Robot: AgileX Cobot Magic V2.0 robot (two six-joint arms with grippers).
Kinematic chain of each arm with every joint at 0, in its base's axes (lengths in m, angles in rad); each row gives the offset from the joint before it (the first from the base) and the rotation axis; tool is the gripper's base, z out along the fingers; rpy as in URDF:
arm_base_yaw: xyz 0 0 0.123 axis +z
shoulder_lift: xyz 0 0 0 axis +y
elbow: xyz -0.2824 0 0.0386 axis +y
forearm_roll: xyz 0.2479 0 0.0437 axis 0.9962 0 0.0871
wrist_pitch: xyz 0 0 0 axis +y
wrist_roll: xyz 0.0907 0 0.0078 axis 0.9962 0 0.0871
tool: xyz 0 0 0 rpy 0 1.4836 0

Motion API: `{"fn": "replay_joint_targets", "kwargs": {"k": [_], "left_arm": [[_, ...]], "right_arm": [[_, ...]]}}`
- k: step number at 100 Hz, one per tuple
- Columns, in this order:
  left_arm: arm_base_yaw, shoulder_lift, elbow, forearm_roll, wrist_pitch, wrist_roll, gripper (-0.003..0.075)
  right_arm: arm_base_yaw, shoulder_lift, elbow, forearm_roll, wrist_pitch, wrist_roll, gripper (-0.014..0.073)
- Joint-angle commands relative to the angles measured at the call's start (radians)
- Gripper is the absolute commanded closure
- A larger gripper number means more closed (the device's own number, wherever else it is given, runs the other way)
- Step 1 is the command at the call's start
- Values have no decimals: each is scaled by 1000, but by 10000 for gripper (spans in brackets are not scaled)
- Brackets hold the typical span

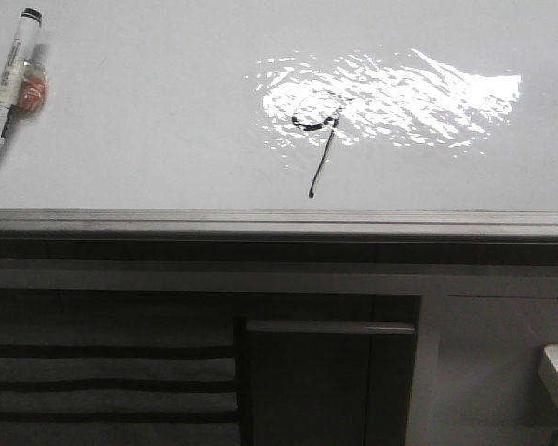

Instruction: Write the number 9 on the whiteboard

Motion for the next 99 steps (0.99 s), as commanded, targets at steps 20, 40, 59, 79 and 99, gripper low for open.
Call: {"fn": "replay_joint_targets", "kwargs": {"k": [20, 40, 59, 79, 99], "left_arm": [[1, -26, 28, -9, -71, -9, 741], [1, -26, 28, -9, -71, -9, 741], [1, -26, 28, -9, -71, -9, 741], [1, -26, 28, -9, -71, -9, 741], [1, -26, 28, -9, -71, -9, 741]], "right_arm": [[-267, -261, 396, -23, -597, 2, 666], [-373, -382, 585, 83, -739, 2, 666], [-386, -382, 581, 83, -712, 2, 666], [-386, -382, 581, 83, -711, 2, 666], [-386, -382, 581, 83, -707, 2, 666]]}}
